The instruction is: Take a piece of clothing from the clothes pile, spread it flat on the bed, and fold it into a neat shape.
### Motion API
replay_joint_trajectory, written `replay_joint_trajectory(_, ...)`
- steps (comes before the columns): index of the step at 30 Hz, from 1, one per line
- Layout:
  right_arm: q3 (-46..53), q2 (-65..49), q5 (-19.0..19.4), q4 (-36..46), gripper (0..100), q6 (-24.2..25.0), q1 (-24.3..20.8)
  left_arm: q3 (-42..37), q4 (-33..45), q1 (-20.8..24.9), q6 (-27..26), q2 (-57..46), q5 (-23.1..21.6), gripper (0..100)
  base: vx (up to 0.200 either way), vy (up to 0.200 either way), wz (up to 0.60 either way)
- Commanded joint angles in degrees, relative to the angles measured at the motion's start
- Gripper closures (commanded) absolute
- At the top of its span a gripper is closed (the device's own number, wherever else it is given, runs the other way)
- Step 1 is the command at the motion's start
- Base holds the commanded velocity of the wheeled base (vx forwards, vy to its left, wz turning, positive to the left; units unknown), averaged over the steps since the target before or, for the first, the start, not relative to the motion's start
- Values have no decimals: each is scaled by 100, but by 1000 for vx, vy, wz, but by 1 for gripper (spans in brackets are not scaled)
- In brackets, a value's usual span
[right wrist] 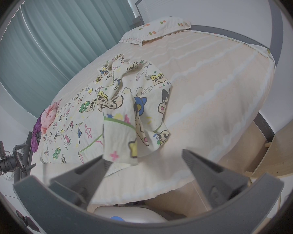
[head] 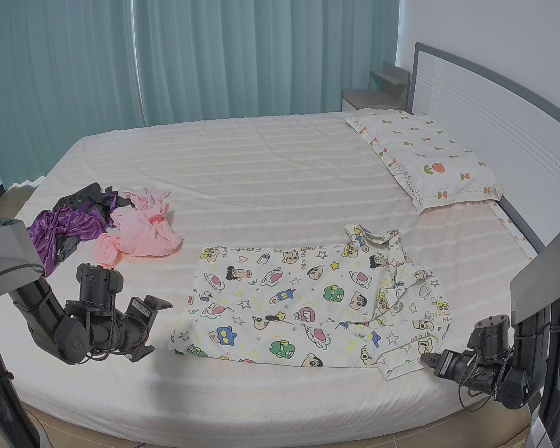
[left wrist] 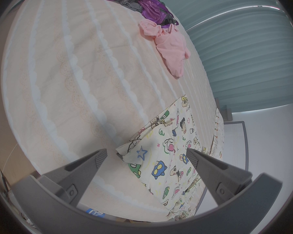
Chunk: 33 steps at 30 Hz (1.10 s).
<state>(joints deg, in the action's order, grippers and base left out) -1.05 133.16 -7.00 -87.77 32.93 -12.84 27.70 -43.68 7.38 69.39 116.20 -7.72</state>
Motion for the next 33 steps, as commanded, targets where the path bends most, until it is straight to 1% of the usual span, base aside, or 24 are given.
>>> replay_joint_trajectory(1,105,-378,-170,-135,0,-674,607,-1,-9,1,-4,8,-2,0,0,0,0)
replay_joint_trajectory(2,105,-396,-179,-144,0,-709,642,-1,-9,1,-4,8,-2,0,0,0,0)
replay_joint_trajectory(3,105,-545,-179,-223,0,-928,932,8,-9,1,-4,-1,-2,0,0,0,0)
replay_joint_trajectory(4,105,-545,-179,-223,0,-928,932,8,-9,1,-4,-1,-2,0,0,0,0)
replay_joint_trajectory(5,96,-747,-179,-223,0,-1051,1152,8,0,1,-4,8,-2,0,0,0,0)
replay_joint_trajectory(6,87,-879,-162,-223,0,-1069,1205,8,0,1,-4,8,-2,0,0,0,0)
replay_joint_trajectory(8,96,-1108,-91,-223,0,-1060,1143,8,0,1,4,8,-2,0,0,0,0)
replay_joint_trajectory(10,96,-1257,-3,-223,0,-972,932,8,0,1,4,8,-2,0,0,0,0)
replay_joint_trajectory(11,96,-1257,-3,-223,0,-972,932,8,0,1,4,8,-2,0,0,0,0)
replay_joint_trajectory(12,96,-1451,5,-223,0,-788,668,-1,0,1,-4,8,-2,0,0,0,0)
replay_joint_trajectory(14,87,-1512,14,-223,0,-726,616,-1,-9,1,-4,8,-2,0,0,0,0)
replay_joint_trajectory(17,-71,-1661,155,-223,0,82,9,25,-9,1,-4,34,-2,0,0,0,0)
replay_joint_trajectory(18,-80,-1661,155,-223,0,126,-17,34,0,1,-4,34,-2,0,0,0,0)
replay_joint_trajectory(19,-229,-1618,243,-223,0,592,-254,34,-9,1,-4,43,7,0,0,0,0)
replay_joint_trajectory(20,-326,-1582,295,-223,0,838,-342,34,-9,1,-4,43,33,0,0,0,0)
replay_joint_trajectory(22,-352,-1565,322,-223,0,908,-369,34,-9,1,-4,43,33,0,0,0,0)
replay_joint_trajectory(23,-581,-1284,585,-223,0,1313,-439,34,-9,1,-4,43,33,0,0,0,0)
replay_joint_trajectory(25,-686,-1090,691,-223,0,1409,-439,34,-9,1,-4,43,33,0,0,0,0)
replay_joint_trajectory(30,-897,-484,893,-223,0,1453,-439,16,-9,62,-13,52,33,0,0,0,0)
replay_joint_trajectory(31,-1011,-299,990,-223,0,1489,-404,-1,-9,106,-31,61,60,0,0,0,0)
replay_joint_trajectory(33,-1214,8,1034,-223,0,1550,-342,-1,-9,106,-101,96,156,0,0,0,0)
